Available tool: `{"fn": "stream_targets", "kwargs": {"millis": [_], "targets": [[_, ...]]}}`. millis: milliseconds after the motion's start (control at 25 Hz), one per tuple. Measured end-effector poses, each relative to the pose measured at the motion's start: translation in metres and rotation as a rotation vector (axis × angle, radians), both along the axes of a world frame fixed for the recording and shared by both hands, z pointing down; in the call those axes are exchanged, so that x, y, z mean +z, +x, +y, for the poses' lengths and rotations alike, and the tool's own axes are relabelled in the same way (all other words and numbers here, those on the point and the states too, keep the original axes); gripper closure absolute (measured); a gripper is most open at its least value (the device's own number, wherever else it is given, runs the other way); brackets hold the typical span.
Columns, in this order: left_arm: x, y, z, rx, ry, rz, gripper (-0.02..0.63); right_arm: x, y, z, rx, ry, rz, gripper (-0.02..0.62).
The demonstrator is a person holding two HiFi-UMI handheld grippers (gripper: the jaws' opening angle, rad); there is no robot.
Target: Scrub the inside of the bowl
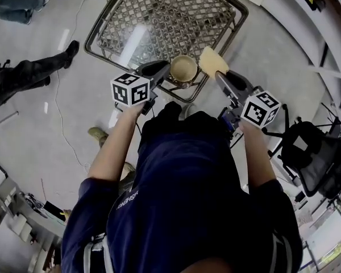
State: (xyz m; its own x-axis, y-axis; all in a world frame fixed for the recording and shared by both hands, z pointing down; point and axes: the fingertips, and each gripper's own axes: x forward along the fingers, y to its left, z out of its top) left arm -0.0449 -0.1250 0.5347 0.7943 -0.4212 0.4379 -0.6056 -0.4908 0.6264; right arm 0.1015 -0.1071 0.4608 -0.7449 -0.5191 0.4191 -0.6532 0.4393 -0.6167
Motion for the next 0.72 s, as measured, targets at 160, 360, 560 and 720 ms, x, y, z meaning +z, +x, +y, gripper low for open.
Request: {"fn": "stream_targets", "kwargs": {"millis": [160, 360, 560, 720], "targets": [[0.033, 0.006, -0.01, 0.06, -0.047, -0.061, 0.526, 0.016, -0.004, 0.0, -0.031, -0.01, 0.061, 0.541], [0.078, 0.009, -0.017, 0.093, -0.114, -0.108, 0.492, 0.04, -0.01, 0.0, -0.108, -0.003, 0.156, 0.541], [0.108, 0.016, -0.014, 0.096, -0.162, -0.166, 0.485, 0.052, -0.006, 0.003, -0.18, -0.002, 0.199, 0.541], [0.134, 0.023, -0.009, 0.104, -0.201, -0.222, 0.485, 0.066, -0.001, 0.003, -0.25, -0.001, 0.24, 0.541]]}}
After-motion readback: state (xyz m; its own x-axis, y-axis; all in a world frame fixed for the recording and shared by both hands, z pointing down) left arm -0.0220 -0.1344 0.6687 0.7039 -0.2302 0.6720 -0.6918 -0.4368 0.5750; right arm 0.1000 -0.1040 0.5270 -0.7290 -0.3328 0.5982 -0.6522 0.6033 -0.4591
